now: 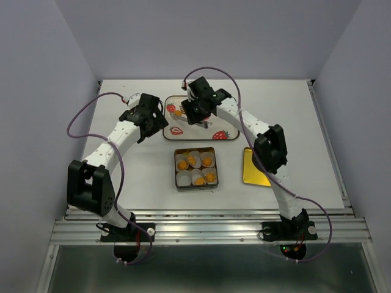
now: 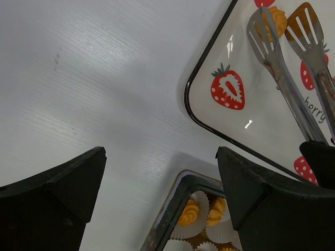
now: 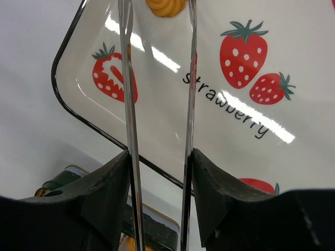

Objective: Pack the cookies

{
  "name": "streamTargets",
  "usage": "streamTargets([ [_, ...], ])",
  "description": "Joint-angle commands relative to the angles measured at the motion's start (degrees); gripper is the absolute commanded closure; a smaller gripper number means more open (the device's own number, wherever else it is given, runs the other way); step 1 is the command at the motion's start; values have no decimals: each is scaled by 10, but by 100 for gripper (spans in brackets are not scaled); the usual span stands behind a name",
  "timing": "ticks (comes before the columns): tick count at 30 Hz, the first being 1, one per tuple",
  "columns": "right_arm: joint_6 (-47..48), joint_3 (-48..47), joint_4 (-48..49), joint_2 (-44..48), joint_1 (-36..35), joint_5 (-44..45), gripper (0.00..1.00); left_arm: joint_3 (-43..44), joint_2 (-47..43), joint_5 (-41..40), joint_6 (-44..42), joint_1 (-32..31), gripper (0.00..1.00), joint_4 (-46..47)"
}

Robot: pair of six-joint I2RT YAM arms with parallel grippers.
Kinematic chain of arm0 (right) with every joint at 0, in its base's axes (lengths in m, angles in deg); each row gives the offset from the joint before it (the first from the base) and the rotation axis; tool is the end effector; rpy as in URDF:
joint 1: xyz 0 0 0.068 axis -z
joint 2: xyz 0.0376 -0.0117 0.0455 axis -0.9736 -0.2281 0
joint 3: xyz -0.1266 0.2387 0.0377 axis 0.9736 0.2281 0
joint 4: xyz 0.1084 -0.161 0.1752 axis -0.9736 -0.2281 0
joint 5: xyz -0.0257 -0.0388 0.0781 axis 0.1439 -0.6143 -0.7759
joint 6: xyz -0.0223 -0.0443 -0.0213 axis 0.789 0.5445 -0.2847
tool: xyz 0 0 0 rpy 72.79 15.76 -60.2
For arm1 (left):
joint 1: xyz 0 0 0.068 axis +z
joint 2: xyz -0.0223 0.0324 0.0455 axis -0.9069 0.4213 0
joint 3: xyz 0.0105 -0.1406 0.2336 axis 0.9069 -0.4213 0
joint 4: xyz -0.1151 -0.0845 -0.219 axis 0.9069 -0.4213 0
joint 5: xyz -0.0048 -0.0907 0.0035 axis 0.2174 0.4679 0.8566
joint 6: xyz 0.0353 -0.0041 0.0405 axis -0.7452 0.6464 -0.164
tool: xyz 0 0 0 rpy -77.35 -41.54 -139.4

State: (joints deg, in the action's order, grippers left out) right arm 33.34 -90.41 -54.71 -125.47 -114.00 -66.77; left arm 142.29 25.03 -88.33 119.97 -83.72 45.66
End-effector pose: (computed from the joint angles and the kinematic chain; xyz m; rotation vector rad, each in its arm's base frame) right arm 0.4136 0.3167 0.2588 -0.7339 2.3827 0.3885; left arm 0.3174 -0.0961 0.2859 -0.6200 2.2873 -0.1580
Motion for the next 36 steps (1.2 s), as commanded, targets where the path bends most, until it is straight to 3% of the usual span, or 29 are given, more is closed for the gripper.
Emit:
streamTargets([
  [1,12,-7,21,-5,-9,29,46,3,-15,-5,-13,5,1,7],
  [9,11,-17,20,-18,-14,64,48,1,-15,-3,-19,11,1,8],
  [17,5,-32,24,-18,-14,69,60,0,-15,0,-22,16,1,9],
  [24,-10,-38,42,14,-14,87,62,12,-15,5,-24,16,1,3],
  [36,11,170,64,208,-14,-3,63,45,0,6,-35,16,1,-3],
])
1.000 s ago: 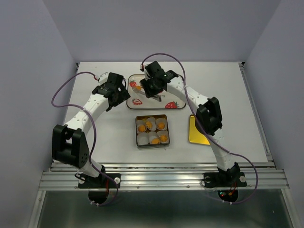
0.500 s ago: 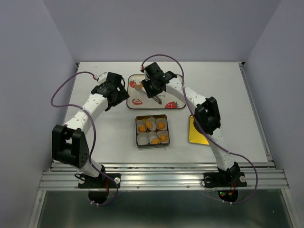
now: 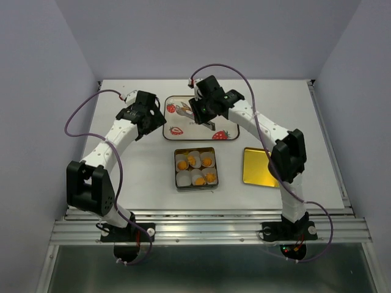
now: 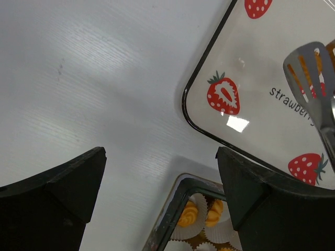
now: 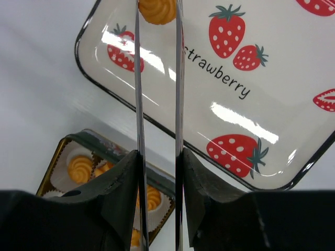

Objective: Pack the cookies

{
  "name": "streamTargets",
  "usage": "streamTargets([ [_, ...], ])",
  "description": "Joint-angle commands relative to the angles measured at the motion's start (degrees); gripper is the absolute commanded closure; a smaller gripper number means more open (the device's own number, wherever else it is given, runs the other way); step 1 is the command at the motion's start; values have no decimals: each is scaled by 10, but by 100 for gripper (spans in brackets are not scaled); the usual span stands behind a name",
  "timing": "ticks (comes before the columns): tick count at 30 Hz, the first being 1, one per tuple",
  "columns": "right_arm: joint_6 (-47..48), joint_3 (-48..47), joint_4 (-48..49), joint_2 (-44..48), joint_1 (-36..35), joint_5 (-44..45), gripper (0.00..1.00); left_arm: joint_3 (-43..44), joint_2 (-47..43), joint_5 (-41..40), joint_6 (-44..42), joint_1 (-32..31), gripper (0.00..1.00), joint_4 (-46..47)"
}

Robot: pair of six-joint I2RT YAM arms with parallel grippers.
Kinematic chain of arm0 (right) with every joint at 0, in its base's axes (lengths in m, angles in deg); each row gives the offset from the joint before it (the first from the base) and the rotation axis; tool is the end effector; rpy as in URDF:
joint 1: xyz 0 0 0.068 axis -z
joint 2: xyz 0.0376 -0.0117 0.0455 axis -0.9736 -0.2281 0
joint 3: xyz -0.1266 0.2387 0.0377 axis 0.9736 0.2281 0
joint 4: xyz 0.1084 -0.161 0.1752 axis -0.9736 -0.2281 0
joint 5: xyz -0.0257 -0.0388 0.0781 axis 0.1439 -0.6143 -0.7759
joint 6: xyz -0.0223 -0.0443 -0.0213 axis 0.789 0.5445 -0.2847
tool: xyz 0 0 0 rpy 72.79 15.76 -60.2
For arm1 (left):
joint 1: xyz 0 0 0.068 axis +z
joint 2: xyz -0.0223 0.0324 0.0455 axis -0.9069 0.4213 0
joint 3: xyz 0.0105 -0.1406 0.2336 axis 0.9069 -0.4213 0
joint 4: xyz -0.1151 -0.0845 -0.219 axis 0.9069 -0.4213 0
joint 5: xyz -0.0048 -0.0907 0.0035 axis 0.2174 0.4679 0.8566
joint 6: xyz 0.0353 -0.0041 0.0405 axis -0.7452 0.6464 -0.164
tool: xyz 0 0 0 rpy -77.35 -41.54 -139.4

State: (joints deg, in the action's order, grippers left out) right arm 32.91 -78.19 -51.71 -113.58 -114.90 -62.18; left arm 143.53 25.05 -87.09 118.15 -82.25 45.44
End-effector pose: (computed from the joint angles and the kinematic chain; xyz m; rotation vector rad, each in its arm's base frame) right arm 0.3796 0.2968 0.2941 -0.6920 2.3331 0.3210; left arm 0.3212 -0.0891 0.2923 -0.6042 2.2819 -0.1642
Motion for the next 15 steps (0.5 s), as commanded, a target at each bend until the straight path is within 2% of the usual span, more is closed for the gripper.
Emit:
streamTargets([
  [1,19,85,35,123,-5,-59,63,37,3,-7,-17,2,1,0],
  [4,16,140,28,179,-5,-102,63,41,7,-6,-19,2,1,4],
  [8,22,163,-6,221,-5,-161,63,54,17,-5,-21,2,1,4],
  [13,38,179,-80,252,-17,-190,63,65,28,-6,-26,3,1,11],
  [15,40,207,-79,275,-30,-191,63,65,30,-13,-27,2,1,15],
])
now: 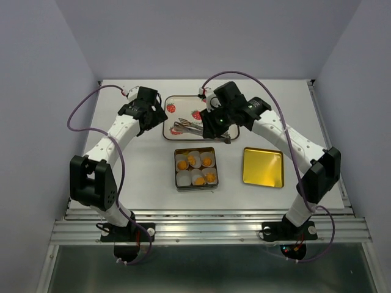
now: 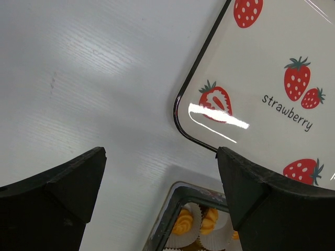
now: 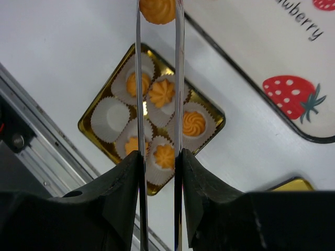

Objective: Pack the cookies

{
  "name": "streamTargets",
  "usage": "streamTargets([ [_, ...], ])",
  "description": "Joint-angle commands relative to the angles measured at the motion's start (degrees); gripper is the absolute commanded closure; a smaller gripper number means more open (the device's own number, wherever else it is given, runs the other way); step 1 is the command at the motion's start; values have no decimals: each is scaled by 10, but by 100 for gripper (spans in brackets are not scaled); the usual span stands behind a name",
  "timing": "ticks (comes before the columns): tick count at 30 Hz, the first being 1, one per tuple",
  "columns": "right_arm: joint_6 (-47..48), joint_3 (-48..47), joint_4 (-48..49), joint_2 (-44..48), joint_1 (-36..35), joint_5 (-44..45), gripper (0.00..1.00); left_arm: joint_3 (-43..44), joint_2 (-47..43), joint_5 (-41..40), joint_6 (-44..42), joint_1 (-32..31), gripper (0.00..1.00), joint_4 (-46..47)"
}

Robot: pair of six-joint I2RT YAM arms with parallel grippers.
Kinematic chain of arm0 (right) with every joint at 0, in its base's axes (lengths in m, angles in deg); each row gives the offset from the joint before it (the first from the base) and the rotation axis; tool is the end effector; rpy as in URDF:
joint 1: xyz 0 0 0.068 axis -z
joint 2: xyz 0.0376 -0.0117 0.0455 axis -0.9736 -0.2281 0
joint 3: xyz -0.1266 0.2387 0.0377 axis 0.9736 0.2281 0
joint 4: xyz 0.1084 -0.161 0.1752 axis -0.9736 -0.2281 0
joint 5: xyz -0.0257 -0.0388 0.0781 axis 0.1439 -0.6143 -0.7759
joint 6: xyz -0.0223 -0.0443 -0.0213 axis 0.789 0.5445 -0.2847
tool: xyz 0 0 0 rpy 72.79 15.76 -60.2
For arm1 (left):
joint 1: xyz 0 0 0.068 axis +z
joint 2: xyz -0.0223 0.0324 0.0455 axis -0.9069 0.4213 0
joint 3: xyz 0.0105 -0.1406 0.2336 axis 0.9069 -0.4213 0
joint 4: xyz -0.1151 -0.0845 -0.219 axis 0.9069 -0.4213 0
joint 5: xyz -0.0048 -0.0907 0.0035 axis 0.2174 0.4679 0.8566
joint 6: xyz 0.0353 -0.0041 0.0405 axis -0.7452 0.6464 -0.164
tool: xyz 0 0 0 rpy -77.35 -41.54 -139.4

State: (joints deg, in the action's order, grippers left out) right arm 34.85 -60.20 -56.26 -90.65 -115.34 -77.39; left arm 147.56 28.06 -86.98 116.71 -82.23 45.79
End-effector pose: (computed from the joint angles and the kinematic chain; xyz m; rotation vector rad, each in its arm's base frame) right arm 0.2911 0.2430 0.3532 -0.8700 2.3058 0.6237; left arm 0.3364 -0.0937 0.2989 -0.5740 2.2674 -0.1678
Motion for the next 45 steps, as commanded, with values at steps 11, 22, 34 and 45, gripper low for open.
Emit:
streamTargets([
  [11,20,112,-58,112,-101,-62,63,-9,-5,-37,-29,3,1,44],
  [22,44,168,-71,147,-128,-49,63,-7,1,-39,-28,2,1,39],
  [34,47,189,-38,139,-133,-21,62,-3,3,-37,-14,2,1,29],
  [45,41,198,-30,136,-133,-28,60,2,5,-37,-18,3,1,18],
])
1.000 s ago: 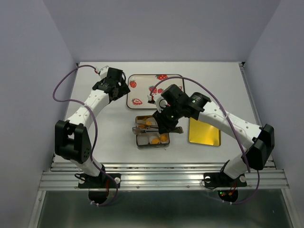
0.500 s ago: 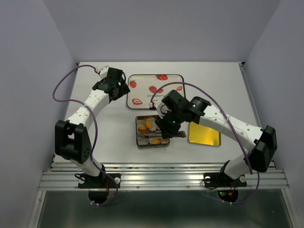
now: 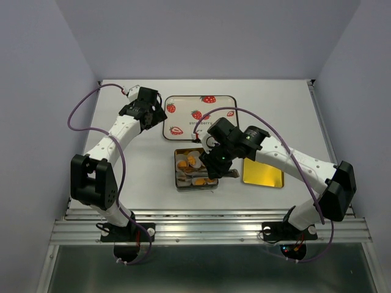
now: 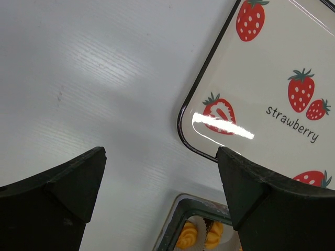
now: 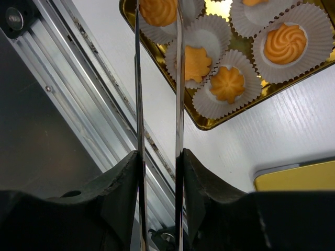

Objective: Pack the cookies

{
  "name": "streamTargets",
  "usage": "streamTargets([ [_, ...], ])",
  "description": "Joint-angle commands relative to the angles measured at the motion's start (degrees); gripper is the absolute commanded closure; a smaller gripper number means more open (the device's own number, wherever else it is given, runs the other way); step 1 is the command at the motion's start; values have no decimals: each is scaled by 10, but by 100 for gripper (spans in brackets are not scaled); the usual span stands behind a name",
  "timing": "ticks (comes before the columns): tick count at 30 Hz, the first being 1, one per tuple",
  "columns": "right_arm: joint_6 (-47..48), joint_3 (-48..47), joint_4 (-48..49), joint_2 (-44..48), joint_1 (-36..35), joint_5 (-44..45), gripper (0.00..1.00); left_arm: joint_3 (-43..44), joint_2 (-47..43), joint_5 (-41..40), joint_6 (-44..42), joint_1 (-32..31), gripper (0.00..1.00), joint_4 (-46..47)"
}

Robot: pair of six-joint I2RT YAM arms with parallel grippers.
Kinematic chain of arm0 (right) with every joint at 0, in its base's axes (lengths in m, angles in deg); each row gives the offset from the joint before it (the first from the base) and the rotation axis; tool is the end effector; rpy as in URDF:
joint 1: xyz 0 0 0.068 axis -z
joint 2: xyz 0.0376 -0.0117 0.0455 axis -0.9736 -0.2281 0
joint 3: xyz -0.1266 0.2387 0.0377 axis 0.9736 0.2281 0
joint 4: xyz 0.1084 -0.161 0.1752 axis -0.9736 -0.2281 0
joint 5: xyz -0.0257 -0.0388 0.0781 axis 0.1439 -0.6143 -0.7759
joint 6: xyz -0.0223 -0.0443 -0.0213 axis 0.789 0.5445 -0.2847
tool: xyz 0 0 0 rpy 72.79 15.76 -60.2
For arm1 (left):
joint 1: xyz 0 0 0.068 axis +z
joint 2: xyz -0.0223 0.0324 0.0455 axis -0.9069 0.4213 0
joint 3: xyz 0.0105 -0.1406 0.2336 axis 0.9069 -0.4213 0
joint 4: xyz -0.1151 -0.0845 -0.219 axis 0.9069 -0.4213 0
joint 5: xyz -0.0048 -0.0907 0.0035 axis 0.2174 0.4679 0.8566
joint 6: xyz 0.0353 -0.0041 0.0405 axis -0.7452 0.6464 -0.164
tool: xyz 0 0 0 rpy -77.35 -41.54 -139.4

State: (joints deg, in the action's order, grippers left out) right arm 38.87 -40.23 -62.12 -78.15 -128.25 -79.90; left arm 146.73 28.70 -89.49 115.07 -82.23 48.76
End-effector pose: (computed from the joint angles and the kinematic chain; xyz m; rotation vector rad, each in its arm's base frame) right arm 0.1830 0.2461 0.3091 -1.3048 2.3981 0.6631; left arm 0.3411 -0.0937 0.2947 -0.5580 2.2309 -0.1215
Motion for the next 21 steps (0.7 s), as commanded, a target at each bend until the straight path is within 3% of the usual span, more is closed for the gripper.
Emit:
streamTargets([
  [1,-2,-2,30,9,-4,-1,59,14,0,-12,-1,2,1,-16],
  [21,-8,4,34,-5,-4,5,56,0,-15,-13,1,2,1,-22],
])
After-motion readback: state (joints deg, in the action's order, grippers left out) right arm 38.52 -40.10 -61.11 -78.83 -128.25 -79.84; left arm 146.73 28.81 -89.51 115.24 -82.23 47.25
